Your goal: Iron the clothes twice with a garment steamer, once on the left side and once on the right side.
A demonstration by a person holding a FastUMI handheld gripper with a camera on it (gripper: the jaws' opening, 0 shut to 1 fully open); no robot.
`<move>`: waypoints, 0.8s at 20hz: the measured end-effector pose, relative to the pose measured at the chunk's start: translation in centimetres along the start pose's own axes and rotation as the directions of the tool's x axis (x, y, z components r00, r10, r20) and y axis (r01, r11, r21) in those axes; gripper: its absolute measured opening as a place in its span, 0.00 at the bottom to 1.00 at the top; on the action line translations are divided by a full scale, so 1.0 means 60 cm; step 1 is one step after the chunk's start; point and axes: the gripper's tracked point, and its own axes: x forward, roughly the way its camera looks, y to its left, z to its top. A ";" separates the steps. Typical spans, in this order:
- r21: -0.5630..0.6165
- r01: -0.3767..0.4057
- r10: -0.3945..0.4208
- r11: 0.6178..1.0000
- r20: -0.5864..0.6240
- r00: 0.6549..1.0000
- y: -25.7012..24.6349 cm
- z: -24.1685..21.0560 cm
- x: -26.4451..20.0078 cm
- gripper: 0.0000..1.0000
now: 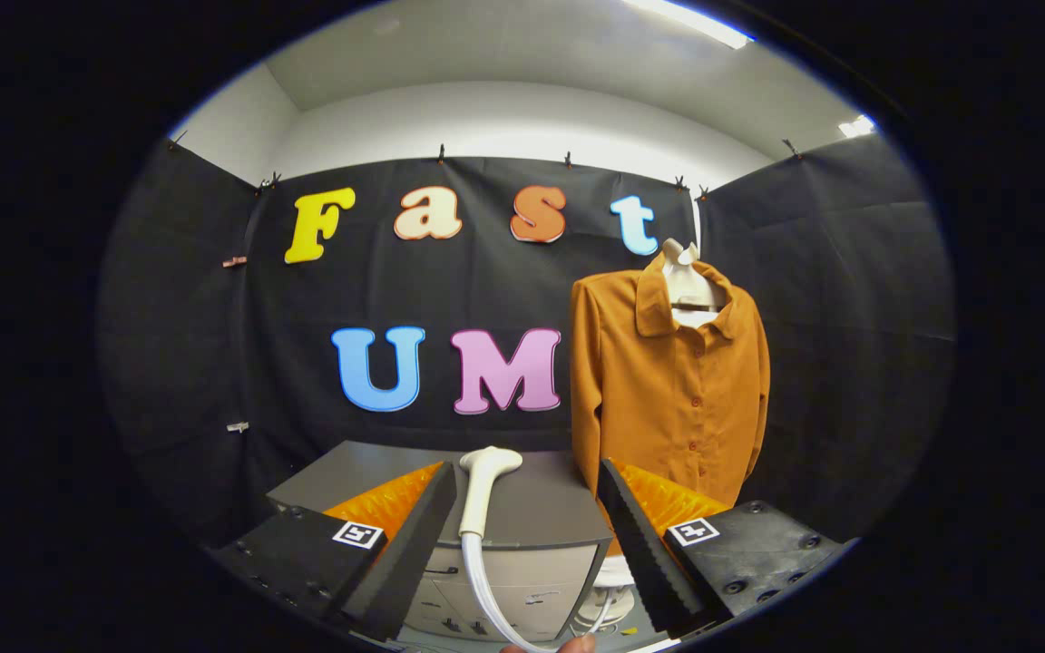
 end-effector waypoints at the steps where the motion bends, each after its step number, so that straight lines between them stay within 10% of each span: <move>1: -0.003 -0.006 0.005 1.000 -0.047 0.999 0.008 -0.015 0.020 0.98; 14: 0.011 -0.064 0.057 0.998 -0.616 0.786 0.107 -0.278 0.221 0.99; 16: 0.002 -0.044 0.034 0.999 -0.650 0.759 0.112 -0.309 0.246 0.85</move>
